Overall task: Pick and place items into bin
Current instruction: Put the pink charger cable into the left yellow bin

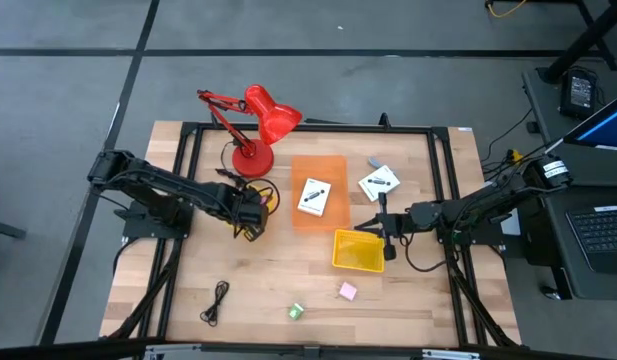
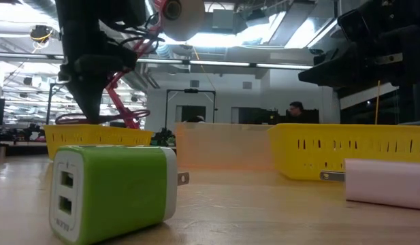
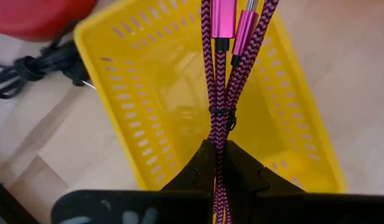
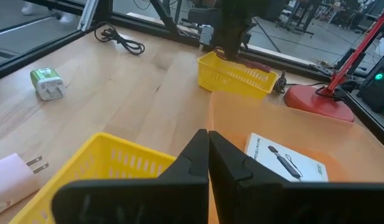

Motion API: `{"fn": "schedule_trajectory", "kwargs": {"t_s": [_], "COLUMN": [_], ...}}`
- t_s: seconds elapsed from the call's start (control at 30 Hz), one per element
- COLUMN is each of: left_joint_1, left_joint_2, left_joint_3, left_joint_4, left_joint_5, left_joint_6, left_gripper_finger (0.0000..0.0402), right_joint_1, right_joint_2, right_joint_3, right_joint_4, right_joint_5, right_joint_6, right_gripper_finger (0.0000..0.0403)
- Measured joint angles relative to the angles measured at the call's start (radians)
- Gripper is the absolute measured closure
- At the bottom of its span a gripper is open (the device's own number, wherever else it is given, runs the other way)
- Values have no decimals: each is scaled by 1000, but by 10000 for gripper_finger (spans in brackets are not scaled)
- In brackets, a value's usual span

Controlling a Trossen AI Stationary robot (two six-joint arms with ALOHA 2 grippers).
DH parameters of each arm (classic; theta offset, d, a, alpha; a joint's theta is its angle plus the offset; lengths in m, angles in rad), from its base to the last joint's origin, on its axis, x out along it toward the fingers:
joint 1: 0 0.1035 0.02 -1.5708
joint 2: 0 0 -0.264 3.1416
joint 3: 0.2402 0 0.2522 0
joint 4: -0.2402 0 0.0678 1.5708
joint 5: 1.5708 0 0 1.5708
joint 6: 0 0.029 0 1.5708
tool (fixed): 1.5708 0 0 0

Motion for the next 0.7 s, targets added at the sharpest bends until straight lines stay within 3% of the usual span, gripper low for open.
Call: {"fn": "schedule_trajectory", "kwargs": {"t_s": [0.5, 0.7], "left_joint_1": [64, 82], "left_joint_2": [64, 67], "left_joint_3": [0, 0], "left_joint_4": [-16, -14], "left_joint_5": [47, 48], "left_joint_6": [55, 61], "left_gripper_finger": [393, 375], "right_joint_1": [0, 0], "right_joint_2": [0, 0], "right_joint_3": [0, 0], "right_joint_4": [-6, -8], "right_joint_5": [1, 2], "right_joint_6": [0, 0], "right_gripper_finger": [402, 402]}}
